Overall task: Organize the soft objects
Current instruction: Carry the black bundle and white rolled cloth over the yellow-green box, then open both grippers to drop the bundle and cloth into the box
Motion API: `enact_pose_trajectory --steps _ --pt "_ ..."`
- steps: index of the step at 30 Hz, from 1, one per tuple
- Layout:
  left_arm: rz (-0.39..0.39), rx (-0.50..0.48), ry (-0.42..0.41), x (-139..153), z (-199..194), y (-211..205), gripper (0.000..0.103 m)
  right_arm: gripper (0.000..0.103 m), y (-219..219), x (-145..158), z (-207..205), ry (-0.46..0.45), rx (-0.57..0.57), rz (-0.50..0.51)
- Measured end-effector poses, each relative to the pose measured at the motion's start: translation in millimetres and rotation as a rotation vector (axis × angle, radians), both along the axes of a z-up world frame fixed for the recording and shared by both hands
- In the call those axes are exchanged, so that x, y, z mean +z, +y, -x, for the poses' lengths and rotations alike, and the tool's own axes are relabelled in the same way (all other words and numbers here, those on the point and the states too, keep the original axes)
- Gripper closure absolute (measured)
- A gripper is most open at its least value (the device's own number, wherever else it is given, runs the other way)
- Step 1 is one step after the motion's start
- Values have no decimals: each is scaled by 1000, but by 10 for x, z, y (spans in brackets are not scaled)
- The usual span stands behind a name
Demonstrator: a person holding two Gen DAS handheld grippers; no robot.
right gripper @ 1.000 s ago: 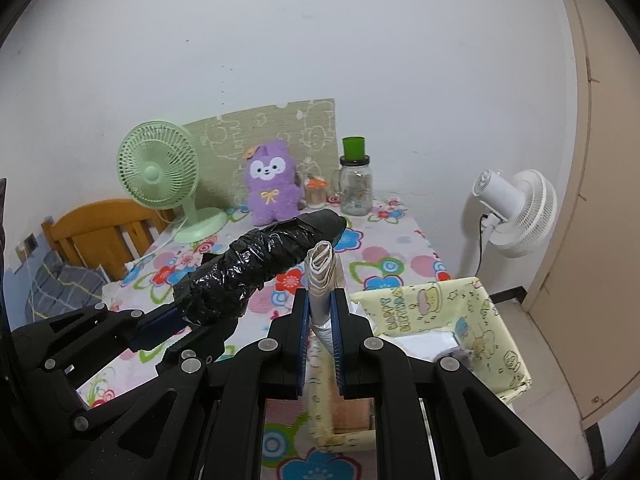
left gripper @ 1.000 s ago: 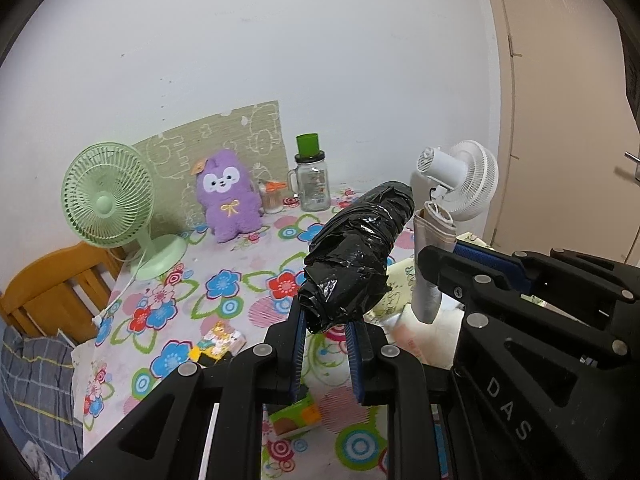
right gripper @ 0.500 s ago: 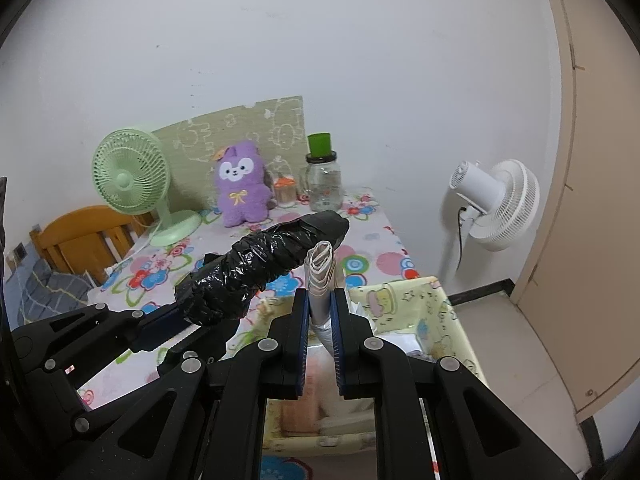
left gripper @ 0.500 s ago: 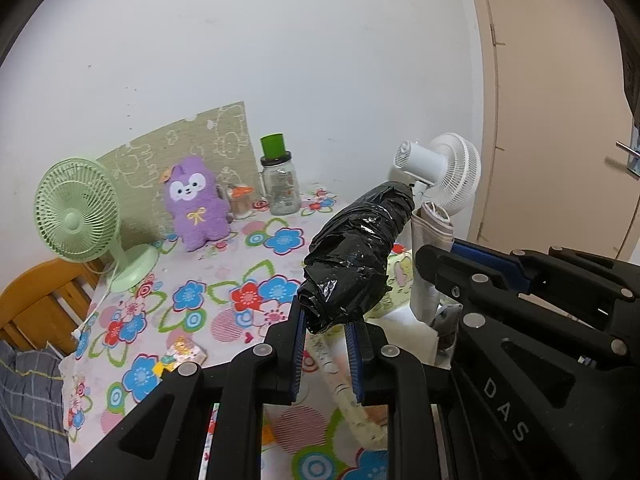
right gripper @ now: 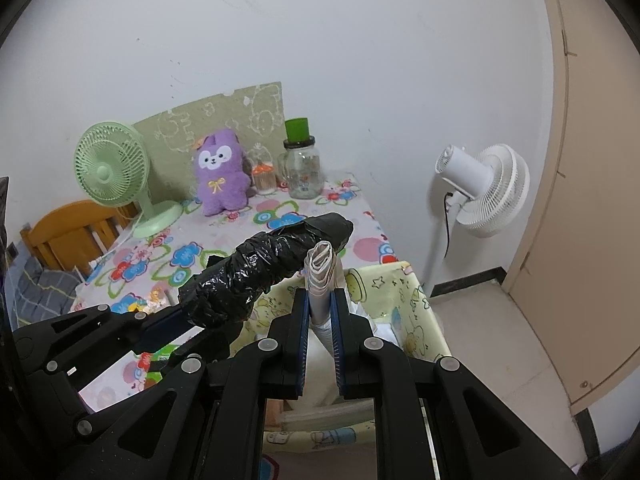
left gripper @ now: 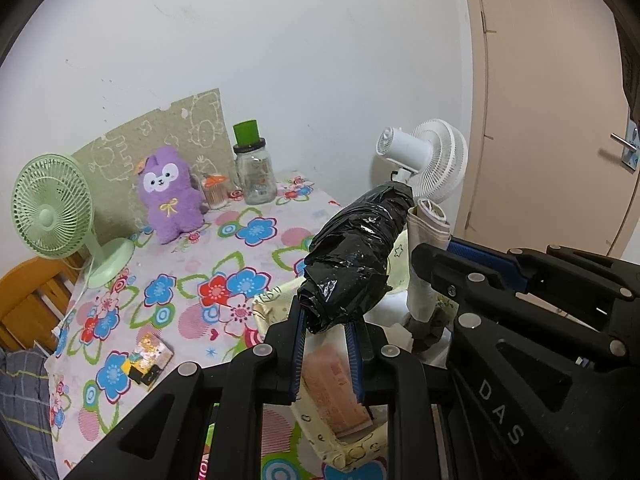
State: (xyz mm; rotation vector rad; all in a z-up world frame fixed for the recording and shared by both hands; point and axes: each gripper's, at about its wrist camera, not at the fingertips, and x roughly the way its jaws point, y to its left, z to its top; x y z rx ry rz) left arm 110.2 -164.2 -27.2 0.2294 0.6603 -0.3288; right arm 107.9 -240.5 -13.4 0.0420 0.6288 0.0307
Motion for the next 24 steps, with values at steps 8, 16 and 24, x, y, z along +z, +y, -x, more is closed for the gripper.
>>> enact_pose_trajectory --steps 8,16,24 --pt "-13 -3 50 -142 -124 -111 85 89 -126 -166 -106 44 -18 -10" --pt "-33 -2 93 -302 -225 -174 80 89 -187 -319 -206 84 -26 -12" --pt "-56 7 108 -397 -274 -168 51 76 -158 -431 -291 124 0 -38"
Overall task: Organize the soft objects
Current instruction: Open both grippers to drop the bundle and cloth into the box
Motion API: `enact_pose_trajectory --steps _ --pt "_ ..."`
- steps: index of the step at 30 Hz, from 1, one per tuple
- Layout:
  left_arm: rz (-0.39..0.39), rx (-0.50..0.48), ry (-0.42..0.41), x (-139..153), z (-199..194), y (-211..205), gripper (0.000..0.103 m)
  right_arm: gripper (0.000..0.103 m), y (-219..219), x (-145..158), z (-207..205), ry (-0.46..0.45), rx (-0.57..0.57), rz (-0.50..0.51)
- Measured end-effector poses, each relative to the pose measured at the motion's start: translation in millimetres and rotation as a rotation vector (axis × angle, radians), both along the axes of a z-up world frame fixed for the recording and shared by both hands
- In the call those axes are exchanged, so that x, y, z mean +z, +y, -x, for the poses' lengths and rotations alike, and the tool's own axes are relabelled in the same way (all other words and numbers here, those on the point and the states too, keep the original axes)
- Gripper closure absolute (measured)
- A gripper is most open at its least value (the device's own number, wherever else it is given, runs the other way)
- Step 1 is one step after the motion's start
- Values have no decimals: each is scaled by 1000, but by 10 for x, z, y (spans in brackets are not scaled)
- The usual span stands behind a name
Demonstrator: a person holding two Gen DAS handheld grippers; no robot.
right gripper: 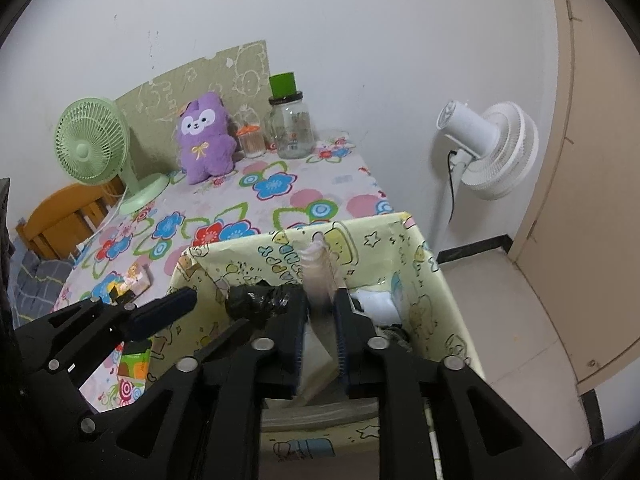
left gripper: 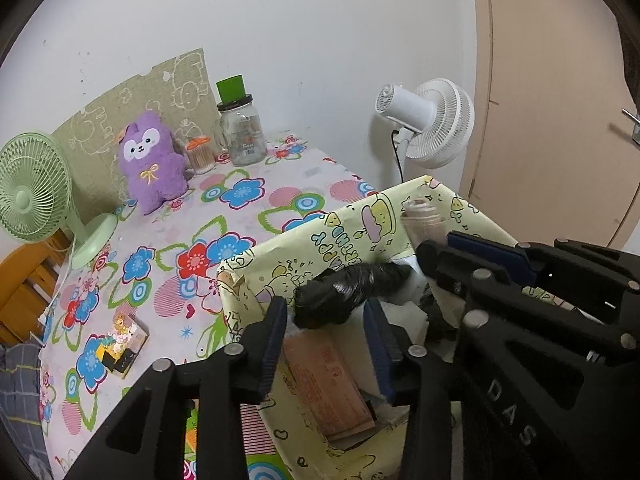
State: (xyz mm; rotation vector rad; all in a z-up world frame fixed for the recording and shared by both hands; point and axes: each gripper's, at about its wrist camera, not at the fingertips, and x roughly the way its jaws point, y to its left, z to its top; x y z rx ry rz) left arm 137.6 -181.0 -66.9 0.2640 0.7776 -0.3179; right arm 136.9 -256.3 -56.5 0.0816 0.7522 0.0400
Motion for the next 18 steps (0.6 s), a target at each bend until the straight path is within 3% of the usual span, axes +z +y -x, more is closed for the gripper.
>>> enact_pose_trajectory --steps 1,2,4,10,18 --pt "3 -2 1 -2 -2 6 42 62 -1 -11 -6 4 1 -4" --pt "7 -3 -1 -2 2 13 39 51 -4 -21 -6 4 -1 -13" --pt "6 -7 -11 0 19 20 34 43 -12 -33 10 -1 -7 -32" --pt "-5 -10 -20 -1 52 24 19 35 -3 -65 24 4 -22 -24" --pt "-1 0 -24 8 89 81 9 24 38 -42 69 -6 -23 -12"
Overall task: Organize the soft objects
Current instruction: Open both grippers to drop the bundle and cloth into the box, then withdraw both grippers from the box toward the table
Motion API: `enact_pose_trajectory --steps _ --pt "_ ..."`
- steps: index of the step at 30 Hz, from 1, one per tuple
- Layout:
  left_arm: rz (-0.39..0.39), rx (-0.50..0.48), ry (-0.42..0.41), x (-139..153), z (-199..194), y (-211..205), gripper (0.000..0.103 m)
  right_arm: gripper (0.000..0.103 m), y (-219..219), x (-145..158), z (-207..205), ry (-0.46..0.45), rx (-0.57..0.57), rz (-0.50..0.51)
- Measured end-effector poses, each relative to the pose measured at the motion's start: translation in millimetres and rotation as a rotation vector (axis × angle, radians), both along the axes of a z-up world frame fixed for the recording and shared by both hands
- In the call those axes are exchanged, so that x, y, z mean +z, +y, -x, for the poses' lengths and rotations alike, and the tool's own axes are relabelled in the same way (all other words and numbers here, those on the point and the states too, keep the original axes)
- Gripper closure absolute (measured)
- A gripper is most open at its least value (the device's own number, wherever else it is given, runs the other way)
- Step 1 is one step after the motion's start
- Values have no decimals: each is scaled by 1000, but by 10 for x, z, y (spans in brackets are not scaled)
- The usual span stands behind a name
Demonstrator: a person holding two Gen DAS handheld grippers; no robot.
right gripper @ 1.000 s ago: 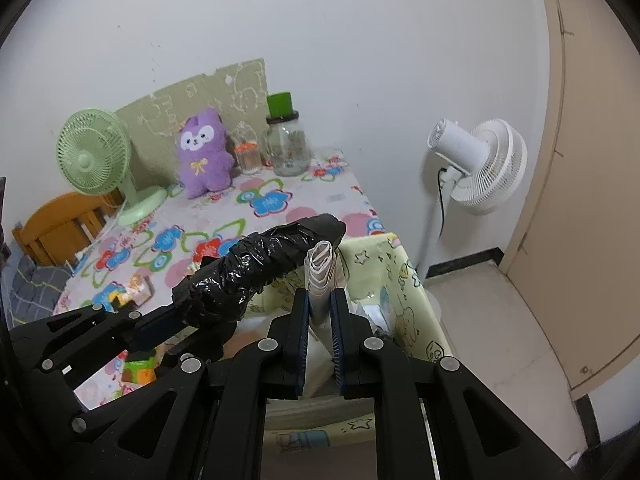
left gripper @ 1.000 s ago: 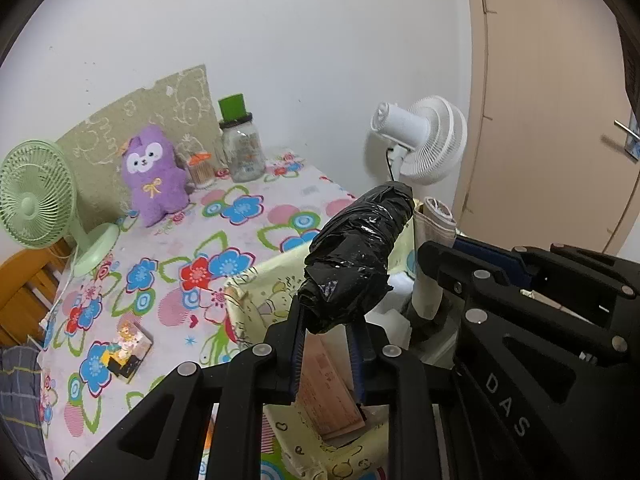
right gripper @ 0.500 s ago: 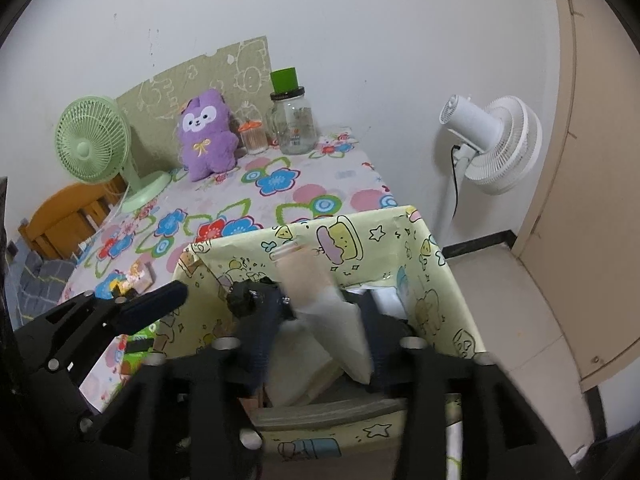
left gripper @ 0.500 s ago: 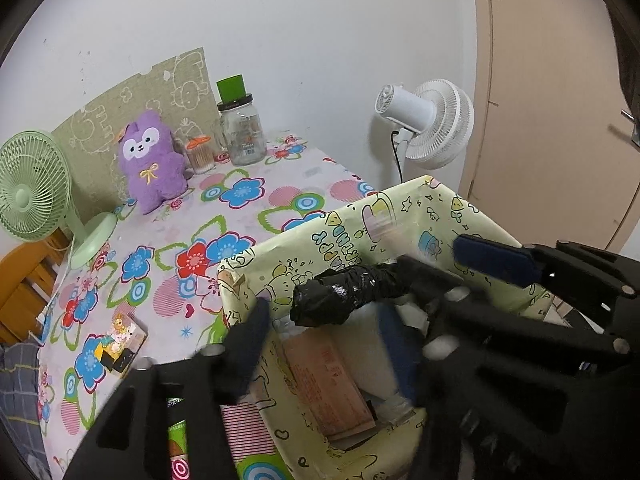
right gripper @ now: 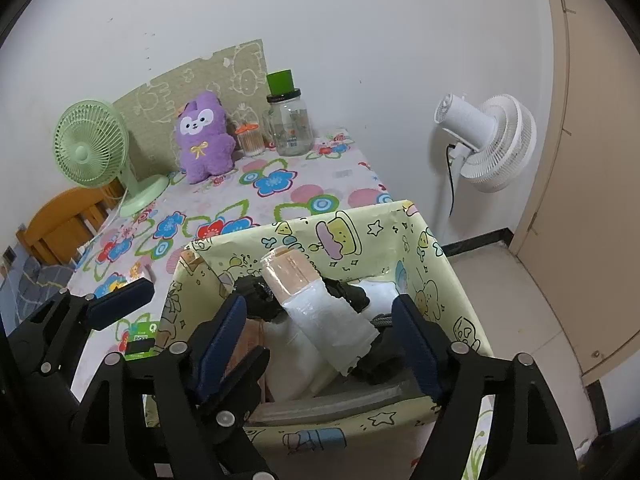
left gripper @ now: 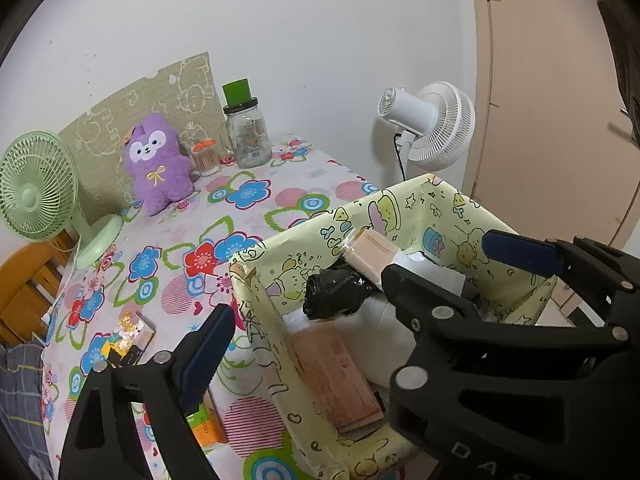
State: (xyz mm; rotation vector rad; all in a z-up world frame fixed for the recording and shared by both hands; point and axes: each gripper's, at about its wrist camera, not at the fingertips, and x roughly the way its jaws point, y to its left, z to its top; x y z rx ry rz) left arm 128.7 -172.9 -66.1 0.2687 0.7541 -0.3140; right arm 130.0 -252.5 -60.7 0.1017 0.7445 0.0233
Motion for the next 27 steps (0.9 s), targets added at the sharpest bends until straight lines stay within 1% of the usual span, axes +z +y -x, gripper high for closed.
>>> enact_pose_trajectory --steps 5,8,10,16,27 --pt "7 4 0 18 29 58 5 21 53 25 34 -9 -2 10" --pt "9 8 -7 30 41 97 3 15 93 47 69 -23 -6 16" --pt "20 5 -3 38 51 123 1 12 115 59 97 -30 -14 22" --pt "40 7 -4 68 100 218 1 11 213 107 159 -41 -18 42" --pt "39 3 -24 132 232 414 0 11 425 162 300 -66 -22 50"
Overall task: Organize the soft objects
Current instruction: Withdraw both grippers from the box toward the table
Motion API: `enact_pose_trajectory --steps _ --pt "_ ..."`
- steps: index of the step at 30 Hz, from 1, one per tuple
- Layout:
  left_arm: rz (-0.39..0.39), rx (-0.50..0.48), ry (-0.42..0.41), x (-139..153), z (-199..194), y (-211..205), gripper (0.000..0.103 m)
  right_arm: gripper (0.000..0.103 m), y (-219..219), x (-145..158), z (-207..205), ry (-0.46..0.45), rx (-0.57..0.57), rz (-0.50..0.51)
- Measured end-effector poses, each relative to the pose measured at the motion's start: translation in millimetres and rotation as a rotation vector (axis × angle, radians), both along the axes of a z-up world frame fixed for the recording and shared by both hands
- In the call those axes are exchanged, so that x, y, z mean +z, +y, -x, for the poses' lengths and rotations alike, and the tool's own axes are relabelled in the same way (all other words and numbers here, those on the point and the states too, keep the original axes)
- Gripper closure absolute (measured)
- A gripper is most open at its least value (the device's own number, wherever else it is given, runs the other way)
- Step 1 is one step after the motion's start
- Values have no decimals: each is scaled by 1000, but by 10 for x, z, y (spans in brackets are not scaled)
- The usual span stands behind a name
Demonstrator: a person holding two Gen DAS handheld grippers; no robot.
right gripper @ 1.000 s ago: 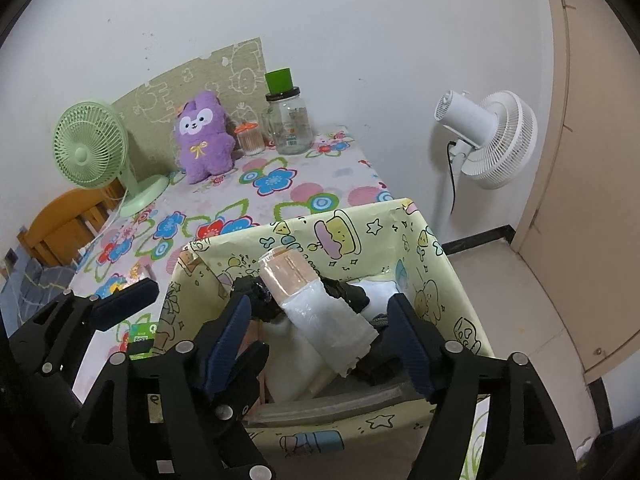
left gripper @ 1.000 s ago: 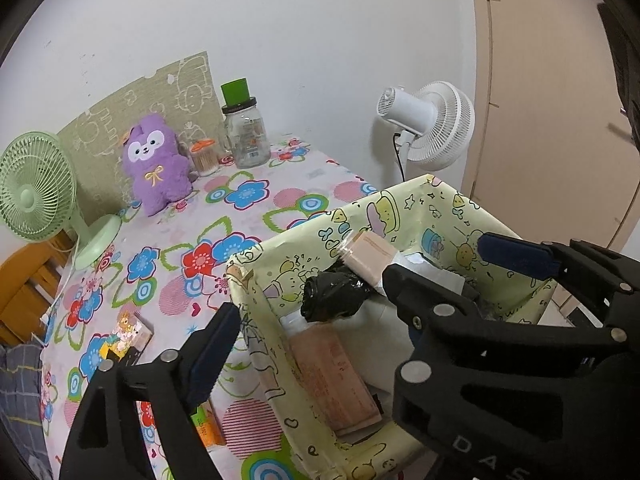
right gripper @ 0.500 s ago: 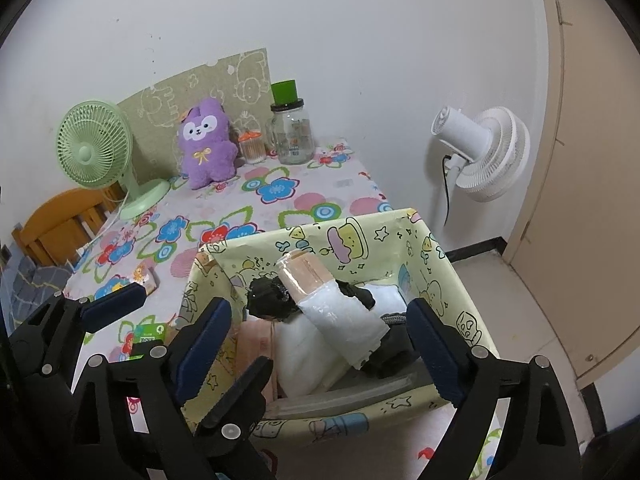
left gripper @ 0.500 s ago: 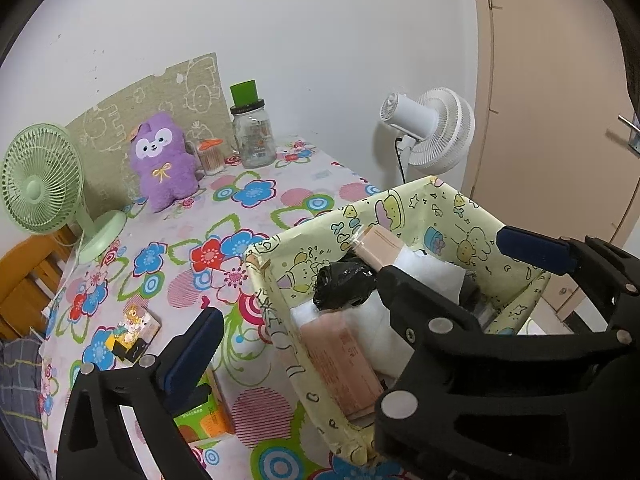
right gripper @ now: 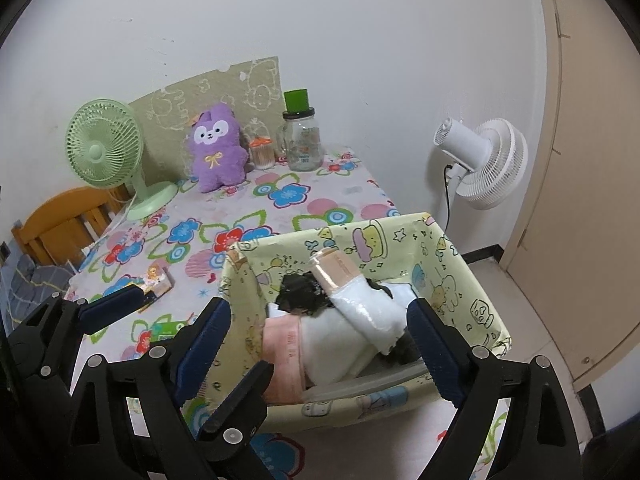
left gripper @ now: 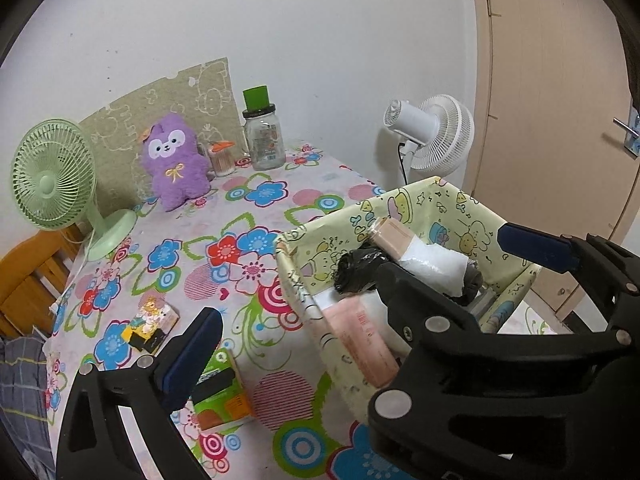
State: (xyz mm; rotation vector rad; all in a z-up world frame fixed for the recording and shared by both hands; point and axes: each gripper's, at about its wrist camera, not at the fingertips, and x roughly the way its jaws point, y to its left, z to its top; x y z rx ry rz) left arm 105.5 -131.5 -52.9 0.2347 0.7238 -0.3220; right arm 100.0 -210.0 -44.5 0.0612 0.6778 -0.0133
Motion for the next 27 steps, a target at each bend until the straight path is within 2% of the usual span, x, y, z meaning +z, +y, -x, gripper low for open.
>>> enact_pose_trajectory --steps 27 --pt "8 39 -62 278 252 573 0 11 628 294 209 -59 28 22"
